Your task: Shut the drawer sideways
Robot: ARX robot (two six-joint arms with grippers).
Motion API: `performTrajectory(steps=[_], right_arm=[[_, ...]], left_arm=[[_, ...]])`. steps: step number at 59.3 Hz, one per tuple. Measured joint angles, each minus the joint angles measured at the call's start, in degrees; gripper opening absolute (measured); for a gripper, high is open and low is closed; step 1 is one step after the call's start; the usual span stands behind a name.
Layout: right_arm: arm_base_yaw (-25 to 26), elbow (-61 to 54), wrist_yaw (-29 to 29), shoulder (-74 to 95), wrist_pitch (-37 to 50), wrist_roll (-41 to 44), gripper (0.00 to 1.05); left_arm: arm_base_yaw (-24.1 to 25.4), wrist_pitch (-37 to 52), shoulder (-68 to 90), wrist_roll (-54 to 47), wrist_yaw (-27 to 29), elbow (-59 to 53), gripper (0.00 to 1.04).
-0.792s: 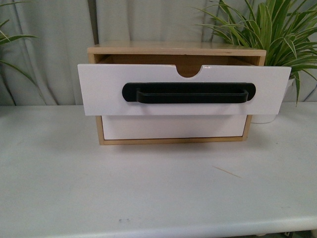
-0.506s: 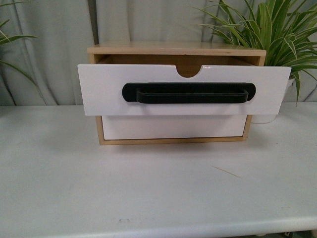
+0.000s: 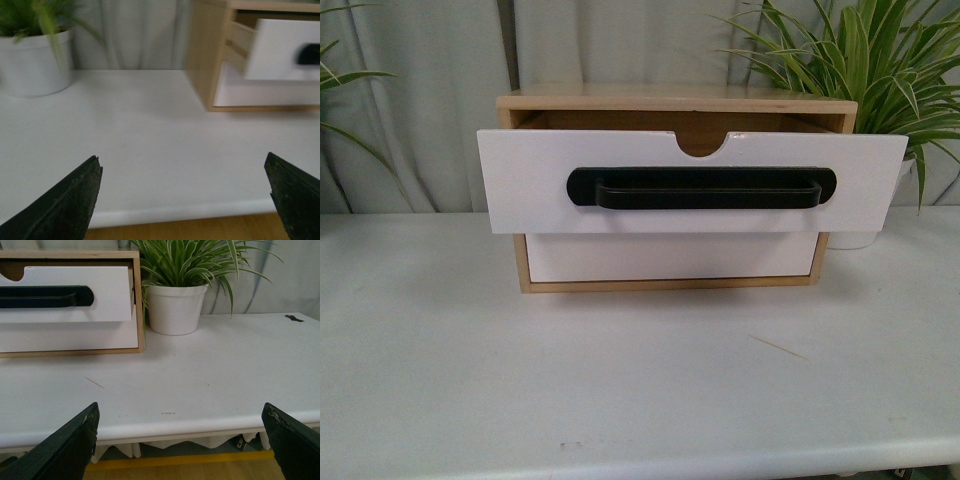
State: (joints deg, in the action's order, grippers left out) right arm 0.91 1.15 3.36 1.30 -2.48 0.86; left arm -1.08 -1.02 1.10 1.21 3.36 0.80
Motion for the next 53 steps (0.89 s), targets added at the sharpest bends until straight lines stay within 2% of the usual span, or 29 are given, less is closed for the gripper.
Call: performTrajectory(steps=[1, 2, 3, 4, 7, 11, 17, 22, 28, 42, 53], right_arm=[[1.66, 2.05, 5.18, 2.51, -4.83, 0.2, 0.96], [2.67, 3.32, 8.33, 4.87, -7.56, 0.31, 0.96], [3.5, 4.46, 11.08, 7.28, -9.62, 0.35, 0.96], [4.11, 5.27, 13.2, 9.64, -10.69, 0.39, 0.96], [5.31, 6.54, 16.87, 14.82, -10.38, 0.81, 0.96], [6.36, 8.11, 19.8, 20.79, -8.11, 2.01, 0.96], [7.02, 11.65, 20.76, 30.25, -3.41, 5.46, 0.96], [6.21, 15.13, 18.95, 39.52, 2.43, 10.73, 0.96], [3.74, 18.49, 15.67, 47.5, 9.14, 17.03, 0.96], [-1.95, 23.58, 9.44, 60.11, 21.94, 26.75, 0.96], [-4.33, 27.3, 8.17, 65.24, 25.46, 29.4, 0.96]], left_arm=[[-1.73, -2.73, 1.44, 2.47, 6.47, 1.14, 0.99], [-4.13, -6.01, 4.13, 4.44, 12.85, 2.6, 0.99], [-7.91, -10.36, 9.09, 8.9, 22.58, 4.96, 0.99], [-10.19, -12.74, 12.22, 11.85, 28.37, 6.27, 0.99], [-14.82, -16.72, 18.97, 20.31, 39.17, 8.33, 0.99], [-17.84, -16.39, 24.85, 28.65, 46.4, 10.08, 0.99], [-20.09, -10.97, 30.97, 36.06, 46.64, 13.92, 0.99], [-21.68, -2.12, 40.15, 41.11, 41.66, 19.74, 0.99], [-23.76, 4.52, 51.43, 43.47, 37.46, 25.07, 0.99], [-27.5, 12.15, 68.54, 43.56, 32.5, 36.26, 0.99], [-27.76, 13.92, 75.14, 43.36, 30.45, 41.07, 0.99]])
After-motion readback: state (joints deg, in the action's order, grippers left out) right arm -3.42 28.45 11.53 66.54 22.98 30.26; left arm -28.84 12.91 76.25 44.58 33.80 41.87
